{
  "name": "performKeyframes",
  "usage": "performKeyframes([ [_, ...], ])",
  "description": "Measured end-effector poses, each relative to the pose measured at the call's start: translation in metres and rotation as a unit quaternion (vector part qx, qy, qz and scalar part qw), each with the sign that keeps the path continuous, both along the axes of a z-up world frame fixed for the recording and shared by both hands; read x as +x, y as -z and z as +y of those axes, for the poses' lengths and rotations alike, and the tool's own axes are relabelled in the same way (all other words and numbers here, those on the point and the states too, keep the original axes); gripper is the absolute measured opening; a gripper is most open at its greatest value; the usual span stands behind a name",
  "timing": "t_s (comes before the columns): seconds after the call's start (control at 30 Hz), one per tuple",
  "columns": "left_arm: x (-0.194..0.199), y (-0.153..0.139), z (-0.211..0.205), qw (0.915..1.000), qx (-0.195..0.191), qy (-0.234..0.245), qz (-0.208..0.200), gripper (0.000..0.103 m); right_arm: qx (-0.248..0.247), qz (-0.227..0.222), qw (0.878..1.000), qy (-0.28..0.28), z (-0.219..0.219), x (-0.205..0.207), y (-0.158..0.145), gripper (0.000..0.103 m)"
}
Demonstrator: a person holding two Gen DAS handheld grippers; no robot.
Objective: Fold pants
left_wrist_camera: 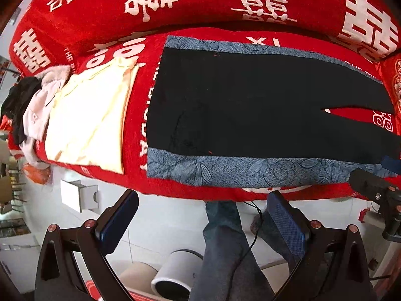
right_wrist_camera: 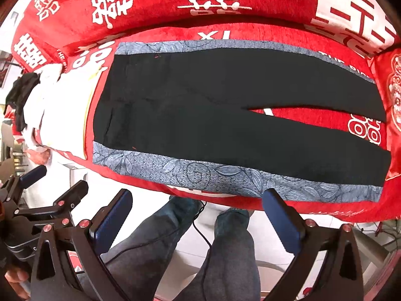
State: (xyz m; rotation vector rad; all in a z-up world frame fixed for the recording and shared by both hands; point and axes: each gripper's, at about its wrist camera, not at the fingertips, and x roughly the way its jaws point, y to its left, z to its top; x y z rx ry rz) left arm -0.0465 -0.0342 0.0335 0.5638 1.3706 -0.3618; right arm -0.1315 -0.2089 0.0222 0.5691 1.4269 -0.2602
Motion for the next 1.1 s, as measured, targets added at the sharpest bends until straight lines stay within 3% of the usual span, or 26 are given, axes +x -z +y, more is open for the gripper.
performKeyframes([
  [0.27,-0.036,-0.003,0.009,0.9997,0.010,-0.023,0.000,0.103,0.012,-0.001,1.000,-0.019,-0.004,-0.021,0.000,0.103],
  [0.53,-0.031,0.005,0.024,0.9990,0.000,-0.043,0.007,0.103,0.032,-0.007,0.999,-0.007,-0.001,-0.030,0.005,0.103],
  [0.73,-0.009,0.041,0.044,0.9968,-0.013,-0.070,0.037,0.103,0.038,-0.003,0.999,0.025,0.002,-0.030,0.022,0.103],
  [0.97,0.012,0.094,0.060,0.9954,-0.010,-0.075,0.059,0.103,0.056,0.016,0.997,0.051,0.016,-0.020,0.071,0.103],
  [1.1,0.021,0.115,0.066,0.9954,-0.022,-0.069,0.063,0.103,0.107,-0.008,0.992,0.066,0.025,-0.012,0.097,0.103],
])
